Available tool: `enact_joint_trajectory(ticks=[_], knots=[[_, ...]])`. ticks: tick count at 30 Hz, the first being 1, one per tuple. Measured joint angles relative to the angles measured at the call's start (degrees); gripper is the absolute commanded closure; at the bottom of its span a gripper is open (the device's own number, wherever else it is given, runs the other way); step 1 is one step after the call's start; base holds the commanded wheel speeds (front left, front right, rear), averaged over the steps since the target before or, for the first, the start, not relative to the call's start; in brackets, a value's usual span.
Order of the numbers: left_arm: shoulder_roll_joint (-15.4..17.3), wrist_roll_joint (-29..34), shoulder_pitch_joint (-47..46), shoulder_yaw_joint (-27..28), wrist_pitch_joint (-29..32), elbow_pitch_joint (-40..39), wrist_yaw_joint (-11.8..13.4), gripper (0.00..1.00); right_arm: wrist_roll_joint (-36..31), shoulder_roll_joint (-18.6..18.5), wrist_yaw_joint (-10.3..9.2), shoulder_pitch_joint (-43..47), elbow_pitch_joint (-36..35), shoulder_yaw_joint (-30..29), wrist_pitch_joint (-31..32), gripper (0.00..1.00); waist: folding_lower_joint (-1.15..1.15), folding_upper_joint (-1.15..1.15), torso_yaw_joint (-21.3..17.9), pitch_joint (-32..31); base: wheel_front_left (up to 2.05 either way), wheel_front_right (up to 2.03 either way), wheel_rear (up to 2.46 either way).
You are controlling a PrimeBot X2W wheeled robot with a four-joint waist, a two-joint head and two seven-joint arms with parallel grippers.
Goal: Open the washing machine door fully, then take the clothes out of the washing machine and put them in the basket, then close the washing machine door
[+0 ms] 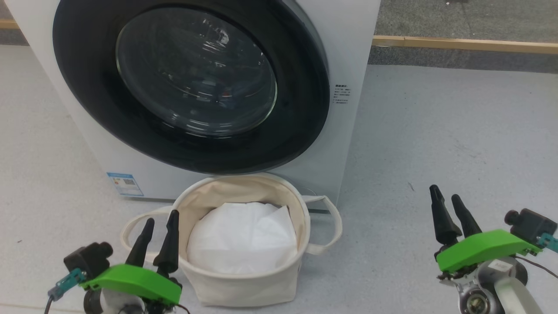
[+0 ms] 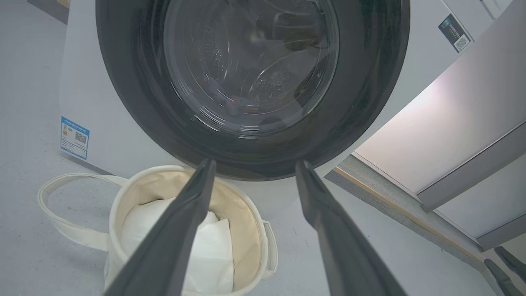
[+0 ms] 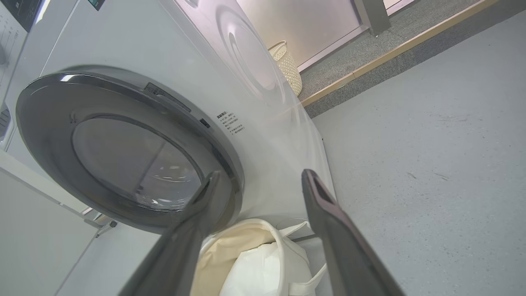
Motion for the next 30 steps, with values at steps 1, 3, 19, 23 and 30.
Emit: enact_joint_trajectory(ticks=[1, 3, 19, 23, 30], knots=[[0.1, 0.5, -0.1, -0.1, 0.0, 0.2, 0.0, 0.00, -0.5, 0.0, 0.00, 0.0, 0.0, 0.2, 0.0, 0.00, 0.00, 0.00, 0.0, 0.0, 0.00, 0.00, 0.00], [0.2, 1.6, -0.1, -0.4, -0.4, 0.5, 0.0, 0.00, -1.7, -0.2, 0.00, 0.0, -0.1, 0.8, 0.0, 0.00, 0.00, 0.00, 0.0, 0.0, 0.00, 0.00, 0.00], [1.4, 10.9, -2.2, -2.3, -3.1, 0.3, 0.5, 0.00, -10.2, -1.5, 0.00, -1.4, -1.2, 2.7, -0.6, 0.00, 0.00, 0.00, 0.3, -0.1, 0.00, 0.00, 0.00], [1.9, 13.2, -2.6, -3.0, -3.6, 0.4, 0.5, 0.00, -12.3, -2.0, 0.00, -1.6, -1.3, 3.3, -1.1, 0.00, 0.00, 0.00, 0.4, -0.2, 0.00, 0.00, 0.00], [2.4, 17.1, -3.5, -3.7, -4.7, -0.6, 0.4, 0.00, -15.4, -3.1, 0.00, -2.4, -1.8, 4.5, -1.6, 0.00, 0.00, 0.00, 0.5, -0.2, 0.00, 0.00, 0.00]])
